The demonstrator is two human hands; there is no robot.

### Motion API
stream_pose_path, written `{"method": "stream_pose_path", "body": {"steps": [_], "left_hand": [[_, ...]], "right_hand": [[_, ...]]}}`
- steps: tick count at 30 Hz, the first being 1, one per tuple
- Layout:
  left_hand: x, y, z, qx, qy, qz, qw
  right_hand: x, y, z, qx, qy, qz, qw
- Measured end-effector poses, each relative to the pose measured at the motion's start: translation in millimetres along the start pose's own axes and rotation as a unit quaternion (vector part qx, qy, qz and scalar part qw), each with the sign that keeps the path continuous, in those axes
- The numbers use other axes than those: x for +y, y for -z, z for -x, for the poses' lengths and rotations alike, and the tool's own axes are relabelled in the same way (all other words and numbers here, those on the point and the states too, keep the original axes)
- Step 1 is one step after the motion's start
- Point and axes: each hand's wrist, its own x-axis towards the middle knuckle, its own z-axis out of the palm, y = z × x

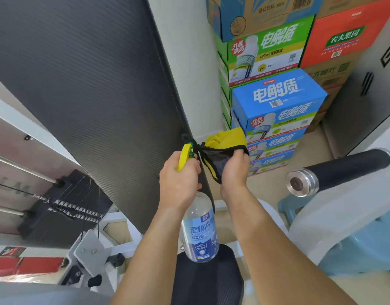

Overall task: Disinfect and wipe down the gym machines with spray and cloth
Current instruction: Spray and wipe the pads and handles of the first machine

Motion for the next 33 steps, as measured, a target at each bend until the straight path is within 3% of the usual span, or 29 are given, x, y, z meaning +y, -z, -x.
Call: {"method": "stream_pose_path", "body": {"steps": [12, 15, 17, 19, 21, 23, 29, 33], "left_hand": [[-0.9, 4.1, 4.7, 0.008, -0.007, 0.01, 1.0], [-2.0, 14.5, 11.0, 0.0, -0.013, 0.012, 1.0], [-3.1, 21.7, 12.1, -0.004, -0.017, 0.012, 1.0], [-1.7, 28.1, 11.6, -0.003, -0.022, 0.013, 1.0], [0.2, 32.9, 9.1, 0.001, -0.029, 0.019, 0.999], [2.3, 36.1, 6.9, 0.006, -0.033, 0.019, 0.999], [10.0, 38.5, 4.5, 0.006, -0.027, 0.021, 0.999], [18.0, 43.2, 0.8, 0.009, -0.025, 0.038, 0.999]], "right_hand": [[-17.1, -7.4, -9.9, -0.041, 0.01, 0.033, 0.999], [-16.0, -22.1, -18.1, -0.114, 0.024, 0.062, 0.991], [-14.2, -38.2, -13.6, -0.179, 0.062, 0.166, 0.968], [-2.7, -52.3, -5.7, -0.224, 0.113, 0.306, 0.918], [16.3, -50.5, -2.3, -0.245, 0.175, 0.392, 0.869], [41.1, -29.3, -9.3, -0.241, 0.19, 0.44, 0.844], [64.1, 22.3, -12.8, -0.208, 0.089, 0.562, 0.796], [21.1, -43.1, -4.3, -0.226, 0.258, 0.489, 0.802]]}}
